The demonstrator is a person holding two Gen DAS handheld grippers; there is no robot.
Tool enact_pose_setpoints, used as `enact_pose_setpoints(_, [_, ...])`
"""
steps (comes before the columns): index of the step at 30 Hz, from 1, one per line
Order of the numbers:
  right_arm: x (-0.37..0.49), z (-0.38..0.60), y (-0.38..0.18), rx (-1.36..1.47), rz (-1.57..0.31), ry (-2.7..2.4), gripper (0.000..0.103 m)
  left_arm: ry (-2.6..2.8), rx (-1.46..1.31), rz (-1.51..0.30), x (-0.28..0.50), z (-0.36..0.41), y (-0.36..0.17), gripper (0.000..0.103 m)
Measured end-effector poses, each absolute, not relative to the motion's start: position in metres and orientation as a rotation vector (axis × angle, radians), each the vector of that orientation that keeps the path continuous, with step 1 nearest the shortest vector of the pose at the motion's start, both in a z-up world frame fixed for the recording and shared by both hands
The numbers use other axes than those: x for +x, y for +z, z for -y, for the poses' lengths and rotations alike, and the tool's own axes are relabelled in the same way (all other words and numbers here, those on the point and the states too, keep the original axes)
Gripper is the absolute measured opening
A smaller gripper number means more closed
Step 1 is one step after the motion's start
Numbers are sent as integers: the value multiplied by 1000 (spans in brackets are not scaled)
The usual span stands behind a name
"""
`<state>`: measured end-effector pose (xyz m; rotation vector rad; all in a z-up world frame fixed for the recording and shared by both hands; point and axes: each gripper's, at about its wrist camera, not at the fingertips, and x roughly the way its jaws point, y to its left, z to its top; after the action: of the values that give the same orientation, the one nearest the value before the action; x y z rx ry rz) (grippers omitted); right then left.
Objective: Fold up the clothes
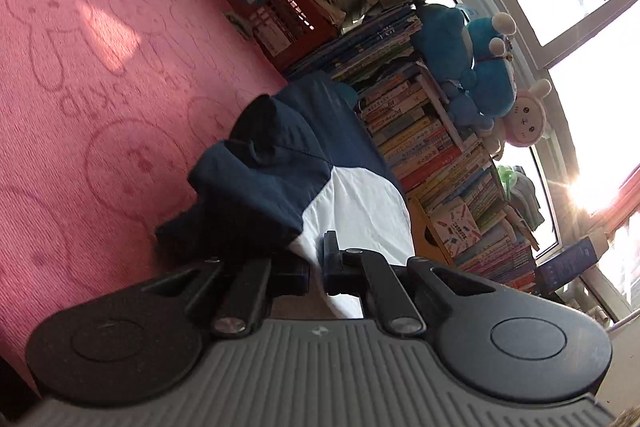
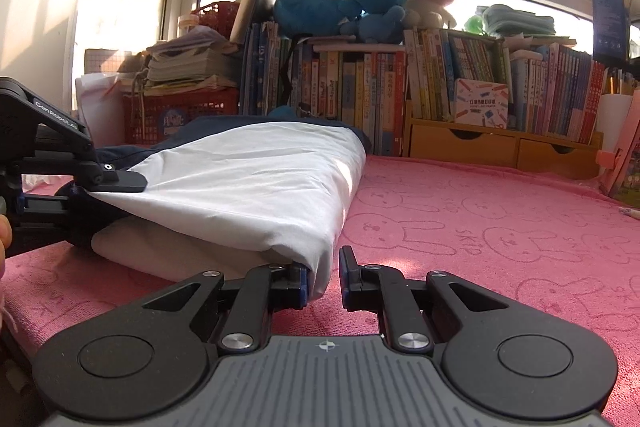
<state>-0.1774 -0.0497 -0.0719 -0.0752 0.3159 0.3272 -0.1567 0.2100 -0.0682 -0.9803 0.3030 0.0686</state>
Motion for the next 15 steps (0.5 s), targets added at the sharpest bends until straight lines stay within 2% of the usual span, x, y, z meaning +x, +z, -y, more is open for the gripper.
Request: enact_pose_setpoints(15, [-167, 57, -70, -104, -342, 253, 21, 127, -933, -303, -179, -220, -86, 7])
